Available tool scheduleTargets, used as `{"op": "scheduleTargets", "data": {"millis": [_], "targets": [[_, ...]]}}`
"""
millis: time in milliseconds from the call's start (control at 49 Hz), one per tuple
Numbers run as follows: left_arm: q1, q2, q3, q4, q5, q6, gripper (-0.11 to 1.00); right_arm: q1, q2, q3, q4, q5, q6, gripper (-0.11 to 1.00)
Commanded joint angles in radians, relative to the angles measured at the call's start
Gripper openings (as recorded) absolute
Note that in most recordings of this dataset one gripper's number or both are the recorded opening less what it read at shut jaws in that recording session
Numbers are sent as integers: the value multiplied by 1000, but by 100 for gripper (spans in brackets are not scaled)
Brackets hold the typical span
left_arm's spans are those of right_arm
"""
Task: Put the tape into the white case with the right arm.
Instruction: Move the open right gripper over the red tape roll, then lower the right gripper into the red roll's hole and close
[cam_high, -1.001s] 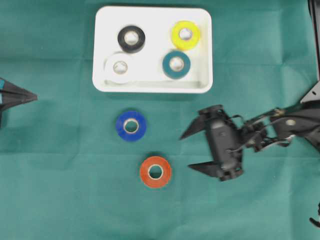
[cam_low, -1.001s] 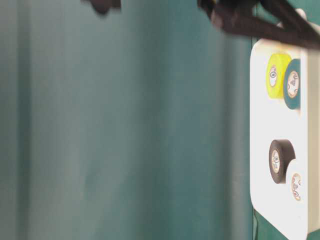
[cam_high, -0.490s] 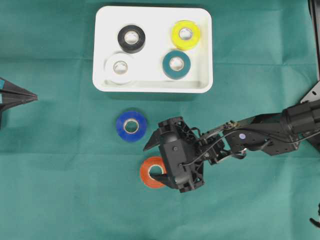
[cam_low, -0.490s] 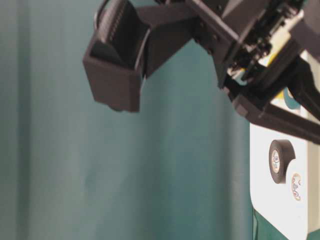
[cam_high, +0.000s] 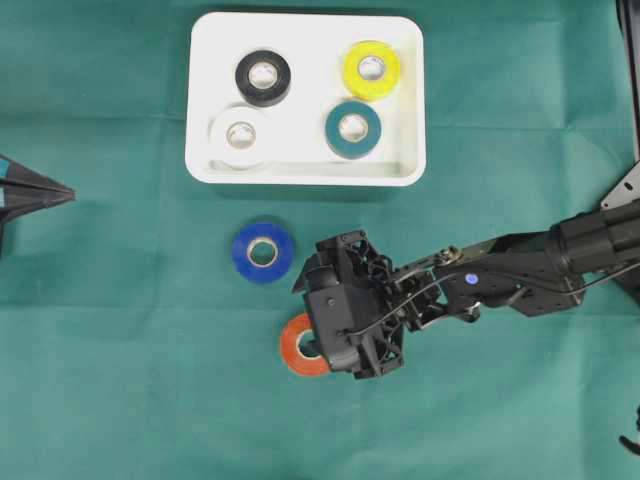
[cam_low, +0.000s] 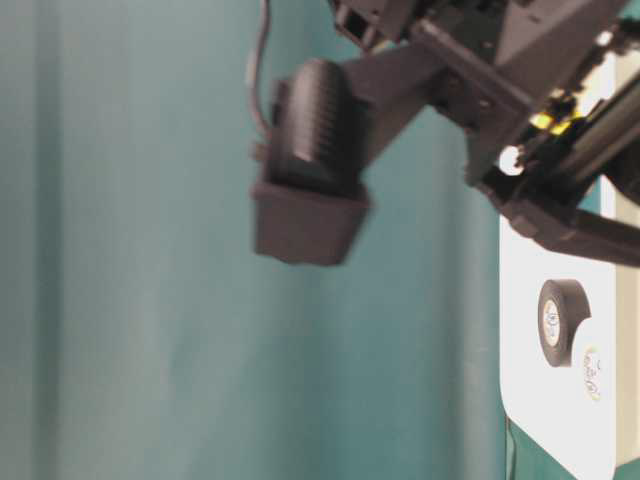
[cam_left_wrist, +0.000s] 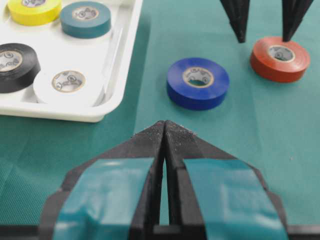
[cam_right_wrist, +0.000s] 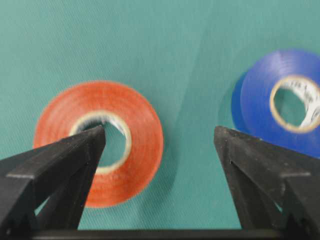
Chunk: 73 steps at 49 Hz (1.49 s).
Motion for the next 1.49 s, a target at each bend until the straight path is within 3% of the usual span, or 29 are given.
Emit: {"op": "scheduleTargets", "data": {"millis": [0,858,919,1083,1144,1267,1471], "targets": [[2,8,-11,0,-8,2,0,11,-6,-37,-2,48,2,70],[0,8,-11,0,-8,2,0,2,67,-94,-2,92,0,68],[0,8,-11,0,-8,2,0,2,67,-94,-2,92,-2,61],[0,8,-11,-2,-8,2,0,5,64,-95,-2,103,0,17],[2,8,-11,0,-8,2,0,5,64,-94,-2,109,-2,9],[2,8,-11,0,-8,2,0,6,61,-94,-2,112,-2,2],[0,8,-11,0,-8,2,0,8,58,-94,-2,112,-2,2]]}}
